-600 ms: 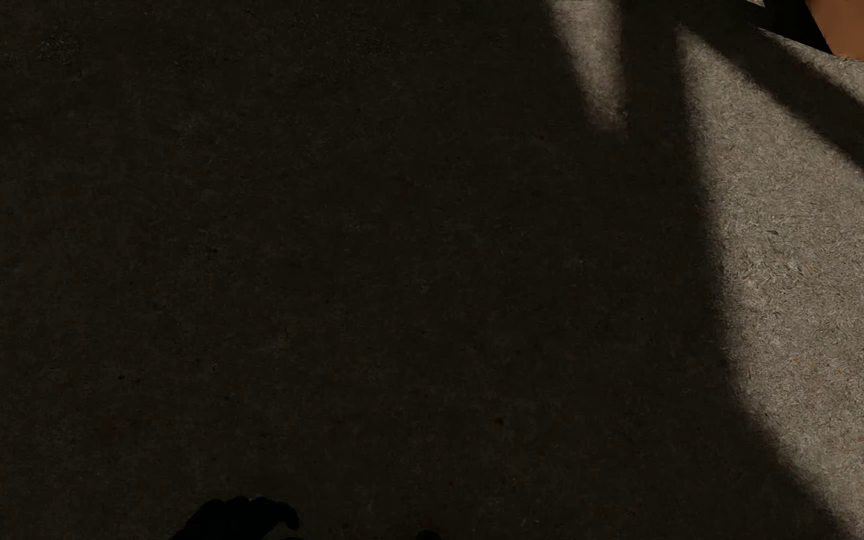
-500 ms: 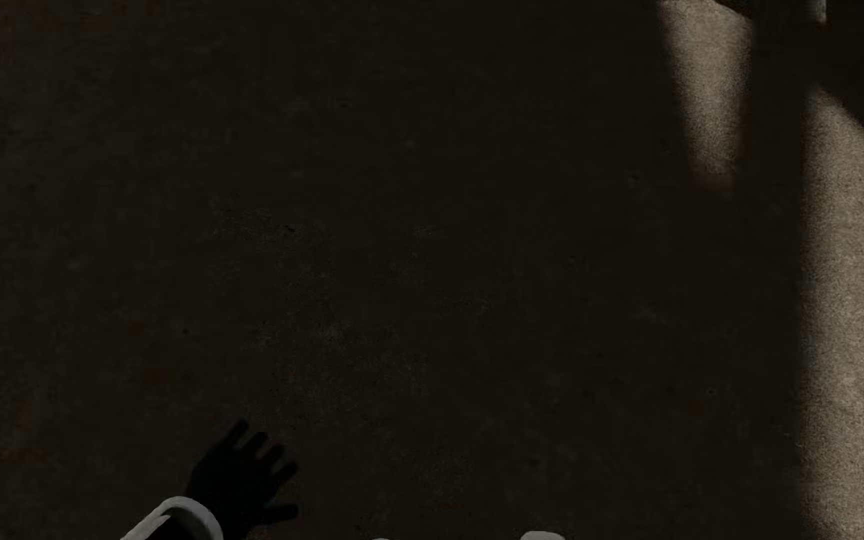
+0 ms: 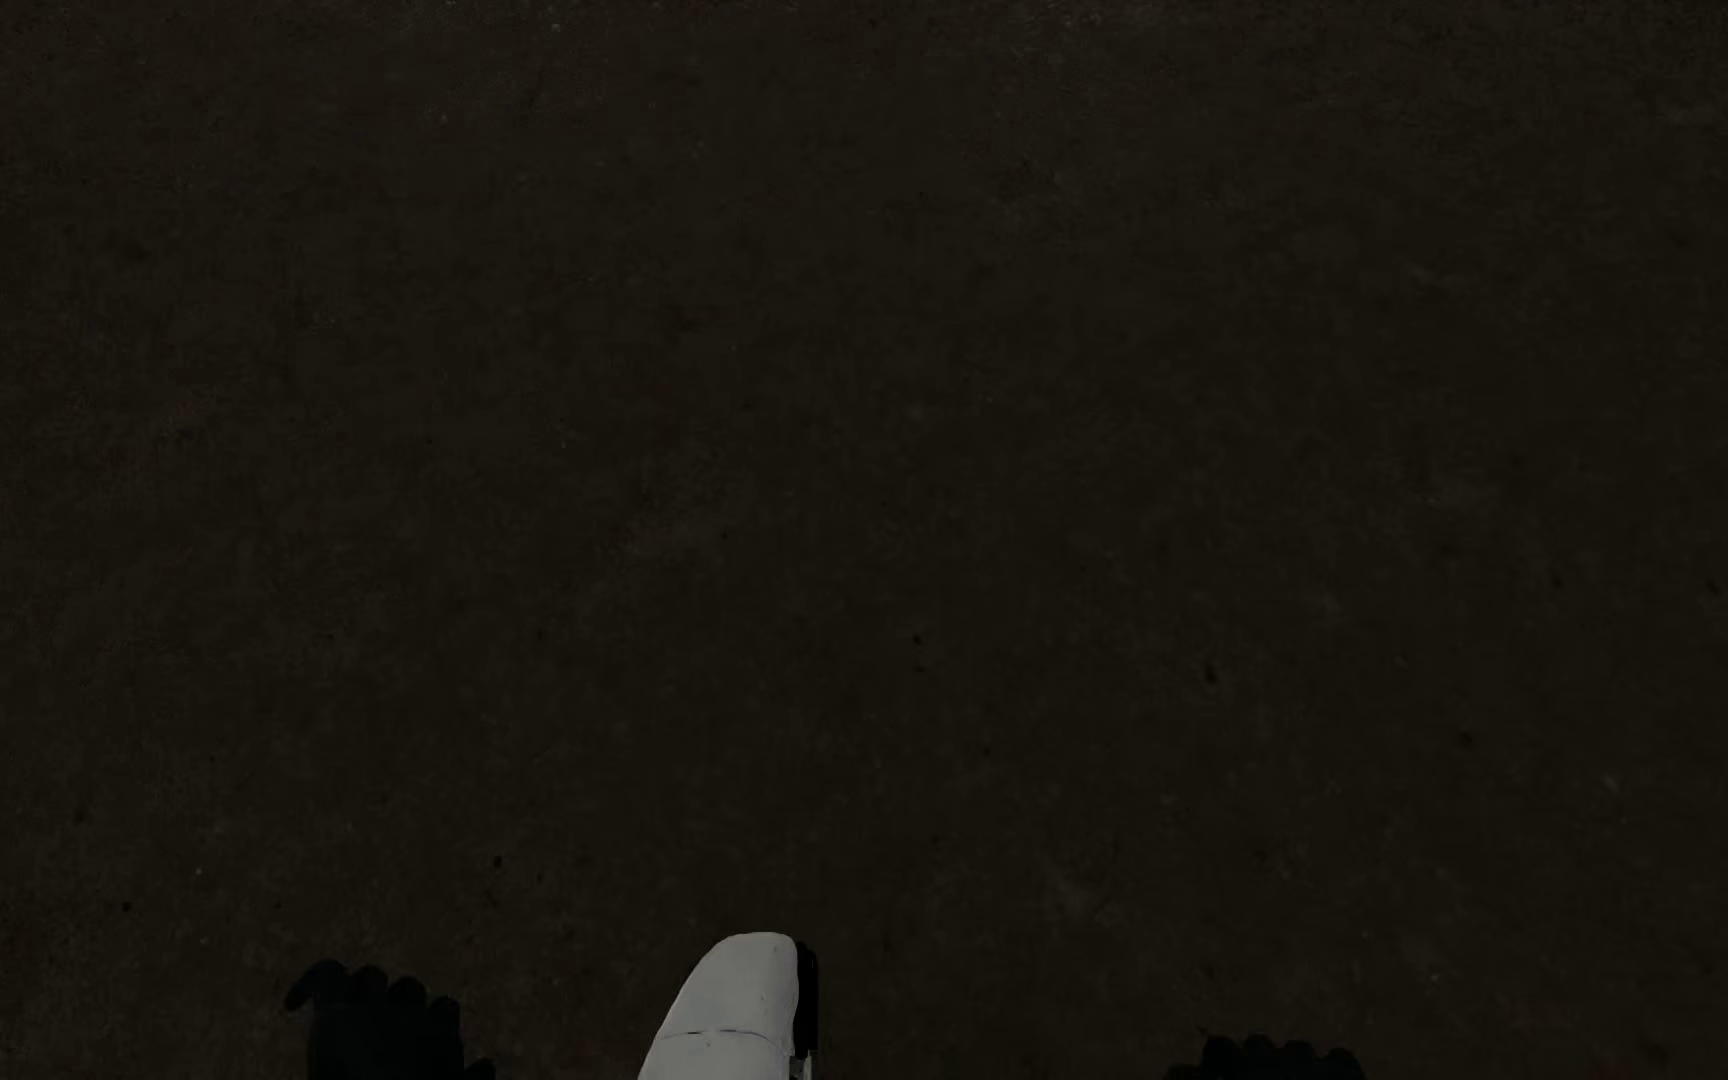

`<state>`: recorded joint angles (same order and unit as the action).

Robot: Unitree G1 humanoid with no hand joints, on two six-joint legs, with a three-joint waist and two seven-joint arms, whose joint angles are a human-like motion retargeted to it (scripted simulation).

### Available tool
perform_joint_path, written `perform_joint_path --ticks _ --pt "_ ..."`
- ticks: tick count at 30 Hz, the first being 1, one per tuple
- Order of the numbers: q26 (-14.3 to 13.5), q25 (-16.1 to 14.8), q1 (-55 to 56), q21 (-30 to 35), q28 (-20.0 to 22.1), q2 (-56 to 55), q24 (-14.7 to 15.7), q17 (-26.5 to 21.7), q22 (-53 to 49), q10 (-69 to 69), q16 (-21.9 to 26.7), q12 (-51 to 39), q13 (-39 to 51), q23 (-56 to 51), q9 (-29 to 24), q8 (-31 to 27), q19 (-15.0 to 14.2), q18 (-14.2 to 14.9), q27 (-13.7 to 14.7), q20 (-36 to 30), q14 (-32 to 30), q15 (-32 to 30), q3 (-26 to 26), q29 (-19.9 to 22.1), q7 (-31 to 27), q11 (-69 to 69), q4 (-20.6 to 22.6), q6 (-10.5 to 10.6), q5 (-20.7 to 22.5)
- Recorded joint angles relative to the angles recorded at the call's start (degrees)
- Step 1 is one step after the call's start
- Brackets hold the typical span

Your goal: Move towards the sofa

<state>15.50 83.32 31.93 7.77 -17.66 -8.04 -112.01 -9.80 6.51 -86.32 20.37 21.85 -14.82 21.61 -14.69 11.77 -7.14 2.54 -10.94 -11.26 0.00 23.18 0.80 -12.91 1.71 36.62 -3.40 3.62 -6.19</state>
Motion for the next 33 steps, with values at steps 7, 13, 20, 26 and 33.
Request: perform_joint_path --ticks 7,13,20,26,33 --pt "-2.22 -33.74 4.23 8.62 1.27 20.92 48.03 -7.34 7.08 71.61 -15.59 3.9 8.91 -27.1 2.54 11.14 -2.78 -2.58 6.53 38.92 -5.23 -0.65 6.57 10.87 9.76 -19.7 0.61 -3.96 -0.87" --pt "6.51 -36.86 2.1 5.02 4.95 16.32 36.9 -2.59 37.4 50.03 -14.77 -2.24 6.96 -8.55 1.08 7.16 6.13 -9.44 -8.49 32.42 3.1 -25.88 6.59 12.11 12.78 13.0 4.57 -9.43 -12.24" --pt "-9.29 -37.75 -26.86 -4.83 17.85 -21.48 35.12 2.33 32.2 65.74 -24.2 -20.63 -9.51 17.31 2.36 -1.22 7.21 -7.43 -11.2 10.95 11.93 -20.39 -0.07 14.02 4.73 28.1 10.98 -9.22 -9.89" --pt "-16.18 -36.03 -46.11 -11.78 17.37 -21.08 45.08 5.13 16.03 67.06 -15.51 -32.65 -18.19 17.38 3.31 0.87 9.05 -4.3 -7.07 -6.74 14.71 -28.04 -3.94 9.69 1.61 -23.94 9.15 -8.04 1.72" --pt "0.77 -34.4 -20.57 -12.13 18.03 -5.64 51.8 11.25 25.29 9.84 -16.32 -20.7 -8.43 13.34 2.69 2.36 11.83 0.16 -5.29 6.45 -3.61 -9.54 -2.47 13.66 0.81 -4.16 -0.36 -2.55 5.63"
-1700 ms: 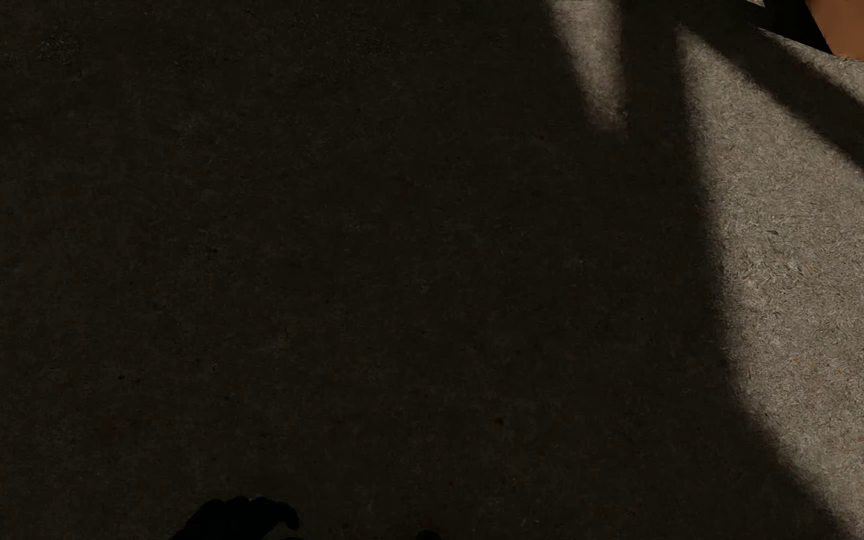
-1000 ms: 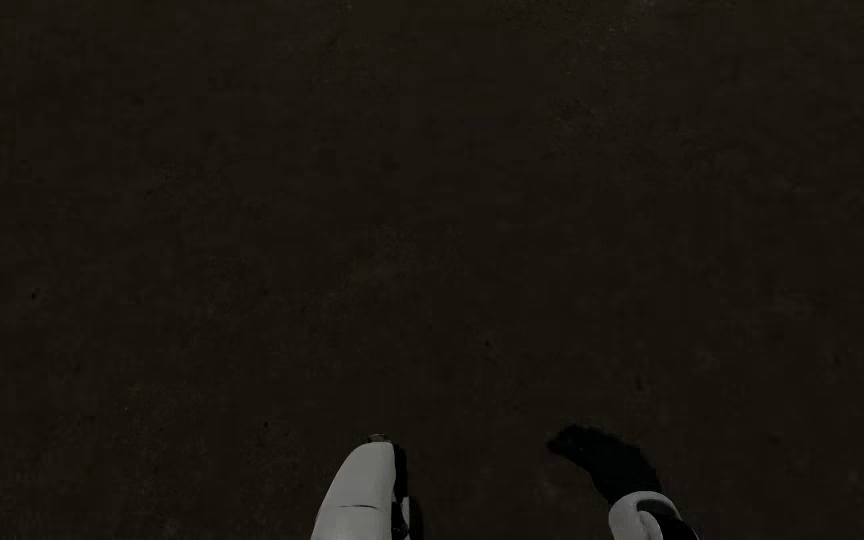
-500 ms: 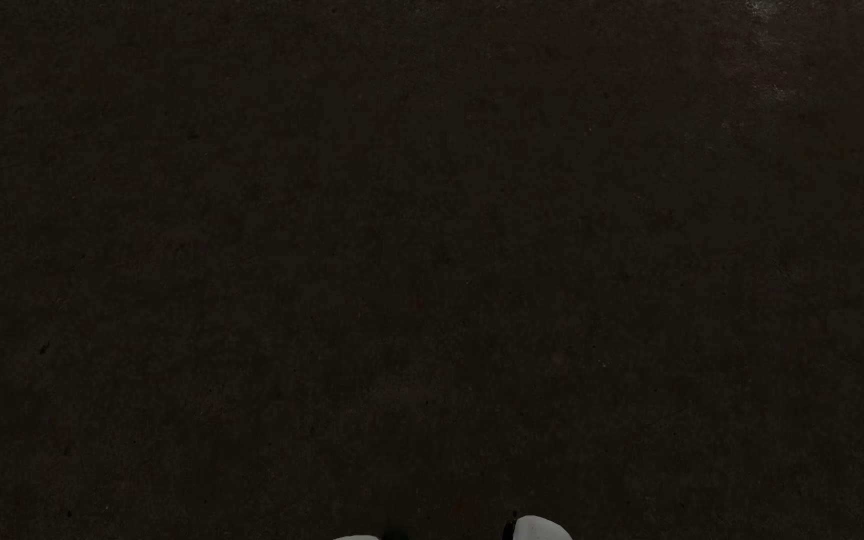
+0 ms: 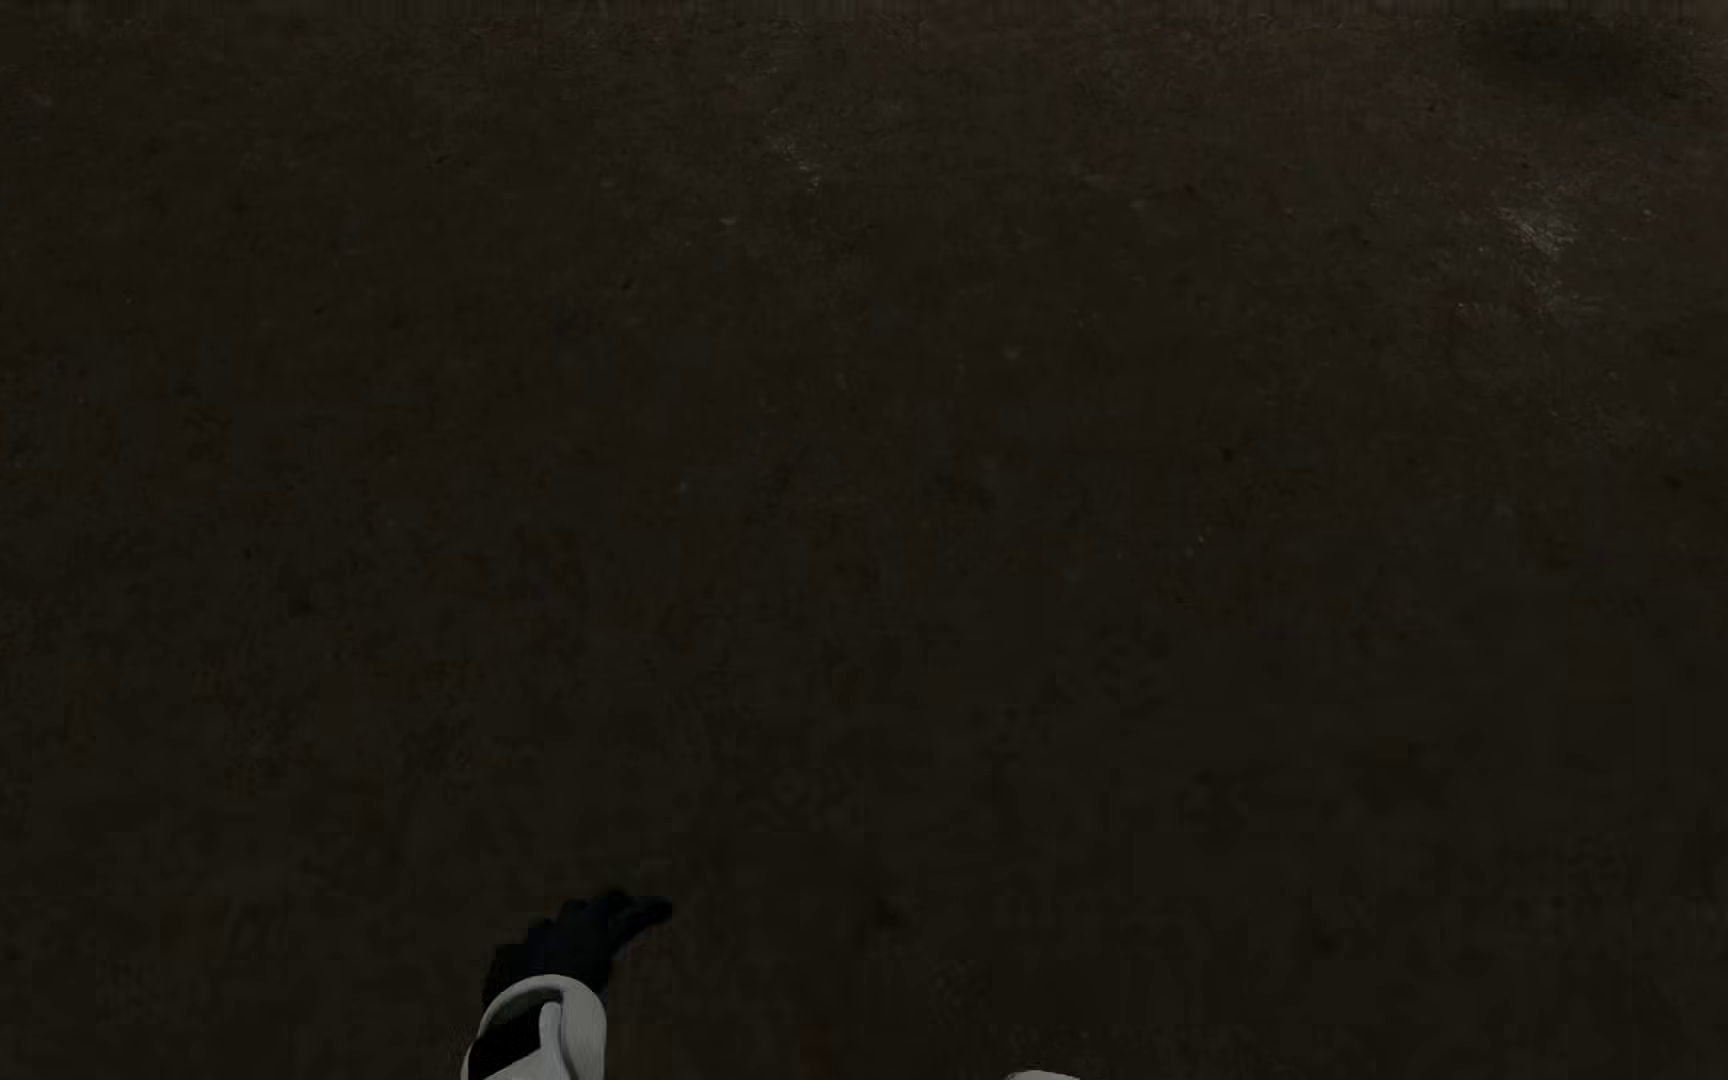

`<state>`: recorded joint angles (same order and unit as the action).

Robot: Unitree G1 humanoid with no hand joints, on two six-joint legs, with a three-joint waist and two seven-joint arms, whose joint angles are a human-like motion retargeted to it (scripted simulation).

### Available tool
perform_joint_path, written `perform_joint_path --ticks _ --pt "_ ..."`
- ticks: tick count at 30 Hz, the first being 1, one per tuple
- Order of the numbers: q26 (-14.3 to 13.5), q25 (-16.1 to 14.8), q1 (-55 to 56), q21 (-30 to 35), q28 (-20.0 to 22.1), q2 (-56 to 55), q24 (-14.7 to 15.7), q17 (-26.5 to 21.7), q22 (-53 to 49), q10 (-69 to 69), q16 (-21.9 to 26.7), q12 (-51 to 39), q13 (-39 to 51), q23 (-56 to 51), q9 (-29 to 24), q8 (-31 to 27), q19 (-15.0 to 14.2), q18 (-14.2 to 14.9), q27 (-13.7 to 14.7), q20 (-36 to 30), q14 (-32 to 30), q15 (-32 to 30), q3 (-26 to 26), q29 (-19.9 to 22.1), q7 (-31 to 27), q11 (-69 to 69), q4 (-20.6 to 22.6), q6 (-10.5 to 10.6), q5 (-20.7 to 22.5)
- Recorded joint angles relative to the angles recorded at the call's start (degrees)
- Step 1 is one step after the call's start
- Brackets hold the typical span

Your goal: Move towards the sofa

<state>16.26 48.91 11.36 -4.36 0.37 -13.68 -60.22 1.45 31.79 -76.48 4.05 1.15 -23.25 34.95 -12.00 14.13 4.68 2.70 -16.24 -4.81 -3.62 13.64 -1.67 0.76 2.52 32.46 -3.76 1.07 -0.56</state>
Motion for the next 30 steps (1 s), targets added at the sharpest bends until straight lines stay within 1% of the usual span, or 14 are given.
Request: perform_joint_path --ticks 4,6,8,9,11,12,14,16,17,20,23,26,28,30 --pt "2.78 1.45 19.55 8.65 -2.02 14.67 4.72 -4.0 6.51 16.18 0.74 13.85 8.96 -8.05 0.28 -3.61 -2.18 -1.23 3.59 11.32 1.67 5.25 4.38 0.32 4.89 -8.63 -6.15 0.27 1.8" --pt "3.73 0.42 20.96 11.3 -5.51 21.19 2.31 -7.0 11.01 43.46 3.21 18.73 11.27 -15.27 0.06 -5.14 -3.49 -0.05 5.29 13.5 1.5 7.9 6.18 2.4 6.78 -11.7 -5.71 0.42 1.63" --pt "5.73 -1.01 18.48 12.58 -9.48 27.62 -2.85 -9.79 14.78 69.68 4.16 23.06 12.79 -20.38 -0.05 -7.14 -4.53 -0.55 5.06 14.24 4.33 7.82 7.62 2.24 1.73 -14.0 -2.43 0.04 0.61" --pt "5.9 -0.94 18.43 12.57 -11.53 29.66 -5.66 -10.93 15.82 69.18 4.32 25.0 13.16 -21.1 -0.14 -7.49 -4.84 3.53 4.38 14.24 4.29 7.67 7.8 1.76 2.89 -11.41 -2.07 -0.2 -0.14" --pt "4.01 -0.07 18.04 10.79 -14.79 31.95 -10.61 -12.26 16.79 59.86 3.5 26.53 12.47 -19.84 -0.58 -6.93 -2.42 1.58 1.89 13.6 -9.33 0.15 8.24 1.12 3.34 -2.71 -0.38 -1.31 -3.14" --pt "3.28 1.21 18.5 9.86 -15.37 30.08 -12.4 -12.19 16.81 52.28 2.53 26.01 12.03 -17.41 -1.03 -5.38 -0.75 -2.79 0.44 13.52 -7.49 -5.87 8.34 1.93 4.12 7.3 0.38 -2.16 -5.82" --pt "1.03 1.8 15.1 7.72 -15.11 21.15 -16.25 -10.09 16.88 44.2 0.43 21.68 11.47 -9.66 -1.83 -1.55 -2.6 -4.25 -1.96 11.54 2.16 -17.41 7.83 1.89 6.31 30.42 2.63 -4.52 -15.58" --pt "-1.23 0.18 6.94 6.66 -12.53 8.68 -20.29 -7.85 16.45 47.56 -0.99 12.96 10.27 -2.73 -1.96 -2.64 -0.39 -4.07 -2.24 8.69 6.71 -11.12 6.45 -2.81 7.13 42.4 5.17 -6.41 -17.5" --pt "-1.74 0.87 2.72 7.66 -9.88 2.82 -20.56 -7.25 15.53 50.6 -2.28 8.48 8.77 -0.82 -1.62 -2.0 -2.51 -3.81 -1.05 8.55 7.94 -11.41 5.52 -5.47 6.92 43.65 6.07 -6.8 -17.77" --pt "-5.4 3.3 -8.65 5.63 -3.22 -11.89 -11.68 -7.47 9.63 58.4 -6.39 -4.59 2.02 -2.94 -0.02 -0.43 -3.19 -3.07 4.75 9.41 11.61 -10.45 2.11 -12.58 6.37 32.09 7.9 -6.81 -15.86" --pt "-10.0 1.86 -17.85 -1.53 0.53 -15.16 -3.01 -4.73 4.1 60.73 -3.5 -17.19 -2.95 -4.47 1.01 2.34 -4.18 -1.41 5.66 3.16 18.12 -11.35 -0.42 -7.71 5.52 -4.29 8.45 -6.82 -12.29" --pt "-9.25 3.31 -26.16 -3.5 1.37 -15.14 -2.07 -2.48 2.17 57.58 2.05 -25.86 -5.39 -0.77 1.45 5.9 -9.18 0.82 3.24 -4.18 21.95 -8.16 -0.65 -3.16 5.14 -23.2 7.94 -6.49 -9.48" --pt "-8.02 7.26 -29.37 -0.71 1.63 -14.65 -1.86 -3.06 0.88 48.76 5.43 -25.32 -4.53 3.92 1.29 8.24 3.9 2.44 3.69 -6.05 15.39 -16.75 -0.63 -6.88 4.94 -12.19 5.55 -5.39 -9.51" --pt "-6.54 10.13 -23.21 -0.71 3.22 -13.65 -0.11 -2.4 0.84 23.84 6.67 -20.78 -3.28 6.13 0.7 8.72 7.83 4.3 4.31 -5.78 2.23 -11.11 -0.94 -9.55 4.98 2.06 0.0 -3.42 -8.94"
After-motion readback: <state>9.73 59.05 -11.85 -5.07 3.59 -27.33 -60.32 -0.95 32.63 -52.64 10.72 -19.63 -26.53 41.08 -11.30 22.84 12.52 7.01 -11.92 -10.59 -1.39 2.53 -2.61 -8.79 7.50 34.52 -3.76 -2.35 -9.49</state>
